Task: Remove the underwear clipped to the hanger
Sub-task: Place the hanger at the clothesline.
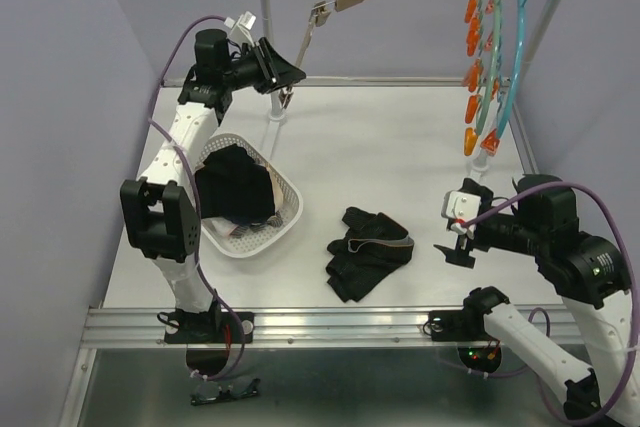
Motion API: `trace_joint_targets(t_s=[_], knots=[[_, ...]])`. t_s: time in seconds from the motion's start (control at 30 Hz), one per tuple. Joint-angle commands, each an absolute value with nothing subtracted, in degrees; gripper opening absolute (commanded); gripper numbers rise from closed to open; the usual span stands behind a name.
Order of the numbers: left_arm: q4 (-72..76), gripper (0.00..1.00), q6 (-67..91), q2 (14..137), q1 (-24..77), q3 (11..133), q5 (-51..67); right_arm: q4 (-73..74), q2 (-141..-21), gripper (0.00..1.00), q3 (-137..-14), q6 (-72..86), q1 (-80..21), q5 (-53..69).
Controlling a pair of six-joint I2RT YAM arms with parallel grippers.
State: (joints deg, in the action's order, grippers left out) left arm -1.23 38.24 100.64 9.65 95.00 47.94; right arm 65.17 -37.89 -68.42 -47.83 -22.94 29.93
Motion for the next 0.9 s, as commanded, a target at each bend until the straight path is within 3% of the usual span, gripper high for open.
trace_joint_targets(t_s=[0.0,0.37,0.7,0.87], knots=[[2.9,0.0,42.2,102.2,7.7,101.7,45.2,62.5,-36.9,1.0,-67.2,-46.7,-22.5,31.1],[6.8,0.0,50.3,108.6,6.3,113.5,46.3,61.8,-36.7,1.0,-65.7,-46.4,-22.5,31.3],[20.8,0.0,65.1,106.8,7.9,110.8,45.3,60.8,-36.4,1.0,-63.5,-45.8,-22.3,32.2],[22.5,0.0,69.5,108.7,9.7,116.6,44.5,60.5,-36.0,1.0,-62.4,-45.7,-22.2,32.3]])
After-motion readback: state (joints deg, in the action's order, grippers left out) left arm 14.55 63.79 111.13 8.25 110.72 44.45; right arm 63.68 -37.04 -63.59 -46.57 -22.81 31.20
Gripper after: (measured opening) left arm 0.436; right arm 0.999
